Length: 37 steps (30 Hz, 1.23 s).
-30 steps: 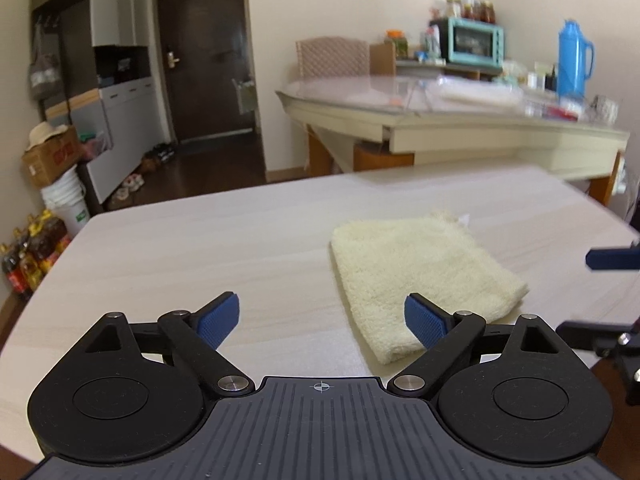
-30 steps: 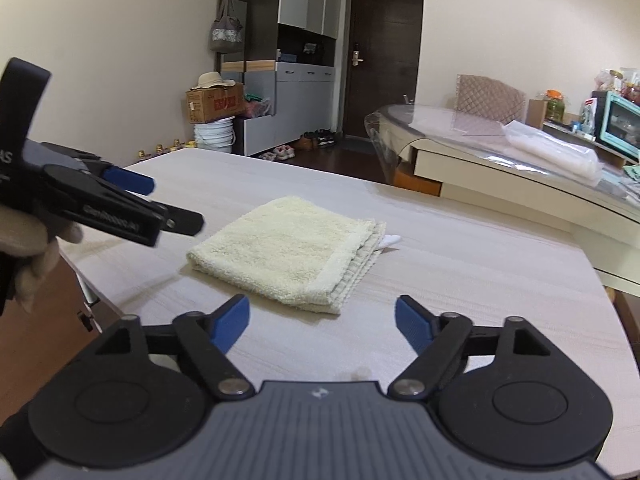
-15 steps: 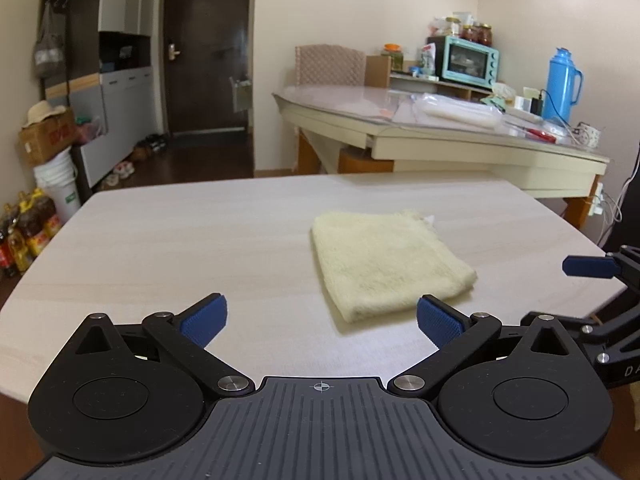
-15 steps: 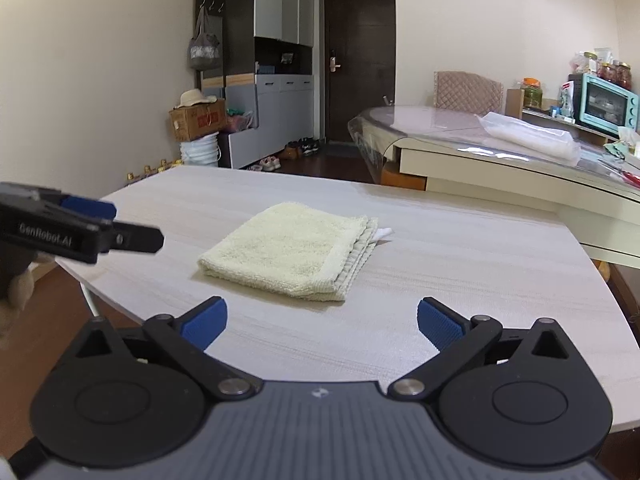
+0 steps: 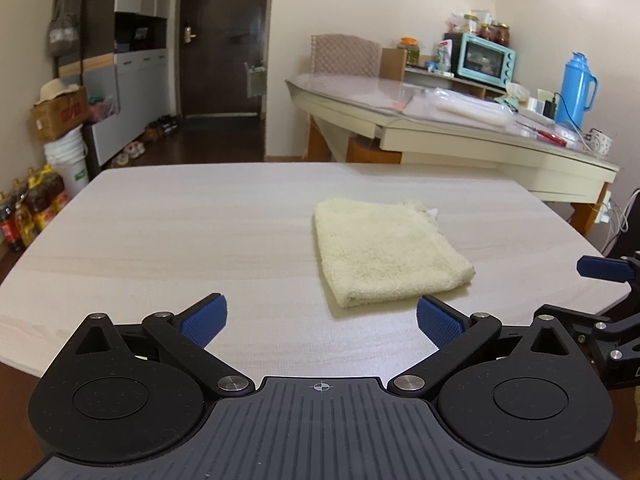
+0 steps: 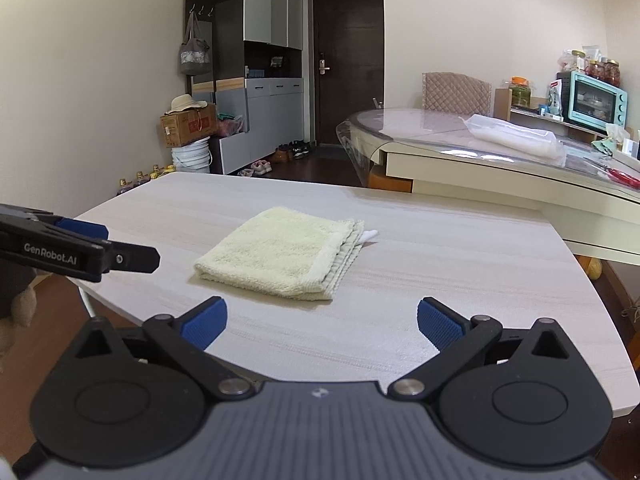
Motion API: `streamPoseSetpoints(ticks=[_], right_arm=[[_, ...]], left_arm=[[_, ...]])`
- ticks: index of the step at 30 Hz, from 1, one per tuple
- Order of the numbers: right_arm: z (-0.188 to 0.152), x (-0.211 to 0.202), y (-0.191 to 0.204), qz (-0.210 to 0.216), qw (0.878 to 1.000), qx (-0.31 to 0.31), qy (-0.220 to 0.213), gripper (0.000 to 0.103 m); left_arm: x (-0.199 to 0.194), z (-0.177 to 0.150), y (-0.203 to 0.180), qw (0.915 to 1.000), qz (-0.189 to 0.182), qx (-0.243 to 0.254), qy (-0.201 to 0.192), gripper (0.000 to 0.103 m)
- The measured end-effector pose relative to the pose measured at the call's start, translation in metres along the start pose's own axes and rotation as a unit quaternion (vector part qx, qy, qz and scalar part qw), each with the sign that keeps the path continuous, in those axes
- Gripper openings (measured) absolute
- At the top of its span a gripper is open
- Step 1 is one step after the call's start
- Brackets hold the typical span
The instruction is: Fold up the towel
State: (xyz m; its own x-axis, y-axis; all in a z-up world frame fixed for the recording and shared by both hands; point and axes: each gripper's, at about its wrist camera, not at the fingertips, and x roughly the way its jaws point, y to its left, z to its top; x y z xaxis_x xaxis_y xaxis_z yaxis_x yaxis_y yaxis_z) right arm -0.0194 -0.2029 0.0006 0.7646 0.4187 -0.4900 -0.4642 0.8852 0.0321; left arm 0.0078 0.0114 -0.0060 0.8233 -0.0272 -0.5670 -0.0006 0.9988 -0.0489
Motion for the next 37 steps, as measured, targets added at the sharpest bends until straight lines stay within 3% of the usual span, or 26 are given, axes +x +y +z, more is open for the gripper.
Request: streamPoseSetpoints(ticks=[14, 37], right_arm=[[0.003, 0.002, 0.005, 0.002, 1.0, -0.011, 0.002, 0.103], [0.006, 0.0, 0.005, -0.001, 1.0, -0.012, 0.002, 0.103]], left_arm=[[0.0, 0.002, -0.005, 0.9997, -0.024, 0.001, -0.002, 0.103], [0.01, 0.0, -0.018, 0.9996, -0.014, 0.023, 0.012, 0.103]])
